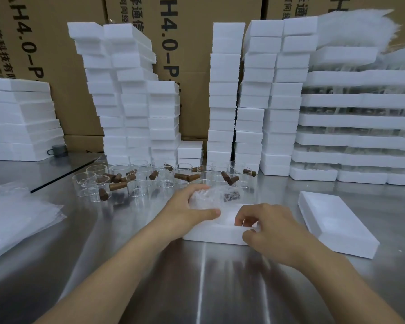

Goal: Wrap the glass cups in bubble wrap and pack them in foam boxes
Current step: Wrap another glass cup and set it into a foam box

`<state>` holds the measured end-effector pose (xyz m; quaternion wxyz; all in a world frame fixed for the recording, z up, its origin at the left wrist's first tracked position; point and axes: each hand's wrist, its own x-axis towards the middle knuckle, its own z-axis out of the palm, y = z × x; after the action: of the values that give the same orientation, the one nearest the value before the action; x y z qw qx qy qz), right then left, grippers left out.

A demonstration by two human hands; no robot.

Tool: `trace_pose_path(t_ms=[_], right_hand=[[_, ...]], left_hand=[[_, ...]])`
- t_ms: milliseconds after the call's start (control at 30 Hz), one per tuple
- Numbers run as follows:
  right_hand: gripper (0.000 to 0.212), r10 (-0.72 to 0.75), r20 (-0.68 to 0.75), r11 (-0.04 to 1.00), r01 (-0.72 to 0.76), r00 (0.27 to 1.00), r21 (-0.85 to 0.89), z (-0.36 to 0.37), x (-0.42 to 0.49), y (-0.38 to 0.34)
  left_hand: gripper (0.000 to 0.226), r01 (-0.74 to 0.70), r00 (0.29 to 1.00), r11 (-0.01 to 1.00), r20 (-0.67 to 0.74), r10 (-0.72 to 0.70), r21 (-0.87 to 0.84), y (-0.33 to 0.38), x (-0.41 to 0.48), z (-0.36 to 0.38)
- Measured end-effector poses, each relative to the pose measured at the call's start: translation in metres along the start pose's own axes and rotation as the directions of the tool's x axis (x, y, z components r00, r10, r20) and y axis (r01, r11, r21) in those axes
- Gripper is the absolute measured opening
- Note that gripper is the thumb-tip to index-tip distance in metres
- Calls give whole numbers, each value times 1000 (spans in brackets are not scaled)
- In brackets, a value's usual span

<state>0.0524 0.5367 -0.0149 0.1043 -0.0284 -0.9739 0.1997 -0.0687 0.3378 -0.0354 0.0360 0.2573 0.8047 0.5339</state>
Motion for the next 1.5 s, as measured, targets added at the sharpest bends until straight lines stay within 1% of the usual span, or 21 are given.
trace_pose_path(t_ms=[67, 133, 200, 300, 367, 433, 500, 567, 633, 700, 833, 900, 1033, 1167, 1267, 1333, 1400, 1500], right_hand=[[23, 4, -3, 1000, -4, 1000, 4, 0, 0, 0], [22, 8, 5, 1000, -8, 1000, 6, 0, 0, 0], [20, 9, 12, 1000, -9, 1000, 9, 1, 0, 1], [22, 17, -21, 996, -15, 1000, 84, 4, 0, 4], [27, -4, -109, 993, 17, 994, 119, 6, 1, 7], [38, -32, -186, 993, 53, 982, 107, 10, 1, 8], [53, -44, -193, 994, 63, 980, 94, 15, 2, 10], [56, -48, -167, 996, 60, 985, 69, 20, 3, 10], [48, -59, -175, 996, 69, 983, 50, 24, 4, 11], [37, -65, -211, 994, 81, 975, 70, 25, 4, 10], [13, -41, -283, 979, 96, 958, 183, 28, 6, 11], [7, -35, -305, 966, 110, 952, 233, 30, 7, 10], [7, -46, -331, 963, 130, 943, 235, 29, 8, 9], [9, -37, -329, 959, 126, 944, 254, 26, 8, 10], [5, -16, -311, 952, 109, 950, 284, 24, 6, 9], [6, -4, -295, 945, 100, 955, 311, 23, 5, 9], [8, 3, -288, 943, 93, 958, 320, 21, 3, 10], [6, 1, -264, 948, 83, 965, 306, 19, 2, 8]], left_hand=[[76, -4, 1000, 994, 12, 2, 113, -2, 1, -2], [80, 20, 999, 984, 45, -28, 176, -3, 1, -3], [84, 26, 995, 989, 89, -39, 143, -4, 1, -3], [91, -21, 994, 998, 112, 14, 64, -5, 0, -2], [93, -24, 994, 998, 108, 18, 52, -7, -1, -1], [90, -6, 997, 998, 82, 1, 58, -9, 1, -2], [89, 8, 998, 999, 63, -12, 53, -9, 3, -4], [87, 1, 996, 999, 88, -5, 50, -9, 3, -4], [82, -31, 990, 994, 142, 16, 100, -9, -2, -2], [78, -60, 984, 984, 174, 30, 166, -9, -6, 0], [66, -107, 976, 967, 210, 58, 232, -5, -8, -1], [66, -139, 971, 964, 220, 88, 226, -5, -9, 0], [70, -158, 973, 977, 189, 131, 140, -4, -10, 0], [75, -132, 978, 979, 182, 102, 157, -9, -9, -1], [78, -108, 977, 983, 200, 76, 151, -12, -7, -2], [74, -68, 974, 995, 223, 52, 66, -11, -4, -4], [71, -23, 976, 1000, 216, 25, -12, -10, -3, -8], [64, 22, 966, 999, 256, -13, -32, -9, -1, -17]])
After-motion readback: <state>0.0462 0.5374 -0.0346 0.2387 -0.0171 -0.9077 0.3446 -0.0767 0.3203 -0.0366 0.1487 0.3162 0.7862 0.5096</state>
